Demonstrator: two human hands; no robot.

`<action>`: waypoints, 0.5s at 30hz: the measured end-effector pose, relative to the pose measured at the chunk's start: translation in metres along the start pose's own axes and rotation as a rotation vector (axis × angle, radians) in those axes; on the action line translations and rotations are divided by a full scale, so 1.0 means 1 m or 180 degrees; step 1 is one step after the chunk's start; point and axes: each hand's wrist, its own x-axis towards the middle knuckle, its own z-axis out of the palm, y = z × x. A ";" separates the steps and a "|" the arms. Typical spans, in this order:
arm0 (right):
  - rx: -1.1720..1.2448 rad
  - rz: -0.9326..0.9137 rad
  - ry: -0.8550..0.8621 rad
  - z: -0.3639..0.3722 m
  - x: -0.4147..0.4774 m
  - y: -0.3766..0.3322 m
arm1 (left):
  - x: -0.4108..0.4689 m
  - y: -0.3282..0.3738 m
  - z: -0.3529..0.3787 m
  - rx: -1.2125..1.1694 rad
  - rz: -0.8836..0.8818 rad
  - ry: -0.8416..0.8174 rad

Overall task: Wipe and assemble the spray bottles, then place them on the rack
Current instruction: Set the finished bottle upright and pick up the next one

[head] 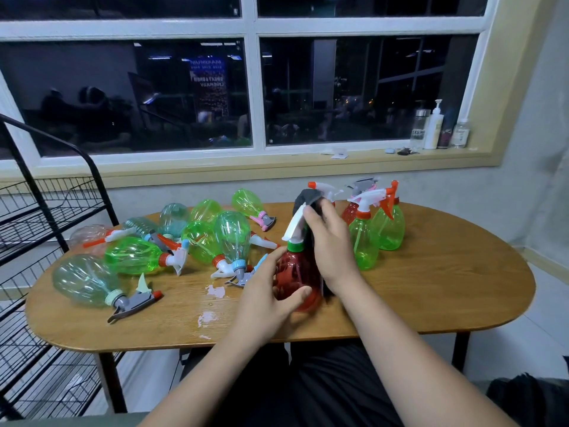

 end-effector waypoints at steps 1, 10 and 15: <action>0.0302 0.0080 -0.0031 -0.003 0.002 0.000 | 0.000 0.000 0.000 0.0000 -0.0009 -0.0013; 0.0398 0.0541 -0.0274 -0.022 -0.011 0.016 | -0.002 0.003 -0.001 0.0012 -0.0032 -0.0062; 0.1129 0.1070 -0.0066 -0.018 -0.015 0.021 | -0.002 0.002 -0.001 -0.0019 -0.0066 -0.0080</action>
